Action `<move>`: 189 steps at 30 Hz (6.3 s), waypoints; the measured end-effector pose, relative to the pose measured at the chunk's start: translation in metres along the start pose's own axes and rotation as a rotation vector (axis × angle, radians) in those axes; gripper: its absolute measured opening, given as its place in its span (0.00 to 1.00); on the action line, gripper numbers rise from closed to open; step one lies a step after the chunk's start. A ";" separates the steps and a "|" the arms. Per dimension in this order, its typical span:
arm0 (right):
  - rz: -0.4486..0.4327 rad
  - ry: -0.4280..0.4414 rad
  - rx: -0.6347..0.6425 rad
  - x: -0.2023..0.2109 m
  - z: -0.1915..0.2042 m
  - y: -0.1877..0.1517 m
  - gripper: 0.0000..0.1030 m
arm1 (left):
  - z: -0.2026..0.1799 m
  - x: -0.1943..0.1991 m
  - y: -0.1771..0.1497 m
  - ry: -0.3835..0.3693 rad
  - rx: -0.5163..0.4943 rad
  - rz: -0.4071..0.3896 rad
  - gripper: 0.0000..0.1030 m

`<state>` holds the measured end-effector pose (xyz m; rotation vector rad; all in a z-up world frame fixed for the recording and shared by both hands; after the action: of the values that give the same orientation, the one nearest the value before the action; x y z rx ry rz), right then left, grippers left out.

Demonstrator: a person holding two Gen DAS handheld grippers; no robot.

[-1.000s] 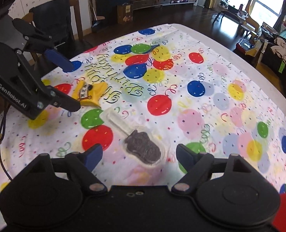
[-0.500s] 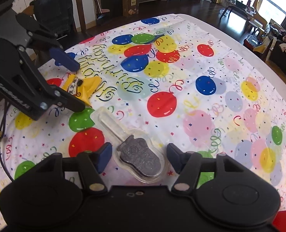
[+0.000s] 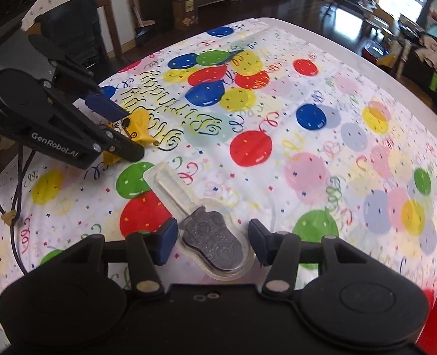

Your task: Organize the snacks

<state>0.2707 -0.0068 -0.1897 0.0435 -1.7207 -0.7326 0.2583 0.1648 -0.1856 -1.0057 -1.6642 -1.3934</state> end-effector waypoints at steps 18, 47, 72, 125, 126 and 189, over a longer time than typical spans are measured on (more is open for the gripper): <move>-0.048 -0.092 -0.367 0.054 0.000 -0.045 0.50 | -0.020 0.033 -0.025 -0.037 0.133 -0.016 0.33; -0.224 -0.313 -0.608 0.221 -0.054 -0.152 0.50 | -0.196 0.119 -0.012 -0.148 0.030 -0.133 0.33; -0.167 -0.430 -0.680 0.252 -0.180 -0.285 0.50 | -0.401 0.060 0.029 -0.145 -0.074 -0.049 0.33; -0.190 -0.338 -0.620 0.252 -0.202 -0.300 0.67 | -0.451 0.017 0.046 -0.088 -0.111 -0.014 0.57; -0.201 -0.336 -0.619 0.255 -0.200 -0.300 0.71 | -0.449 0.022 0.045 -0.094 -0.103 -0.026 0.59; -0.490 -0.367 -0.671 0.331 -0.085 -0.275 1.00 | -0.360 0.156 -0.036 -0.193 -0.011 -0.315 0.97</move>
<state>0.1537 -0.3971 -0.0290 -0.1462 -1.7332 -1.7415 0.1771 -0.1775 -0.0081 -0.9371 -2.0281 -1.5462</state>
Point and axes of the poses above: each gripper's, at about its wrist camera, not at the fingertips, and x roughly against the way its jaws point, z to its left, y to its top, the point moved 1 cm from there along -x, roughly the way its jaws point, and after that the axes turned 12 degrees about x, right-handed, at the moved point
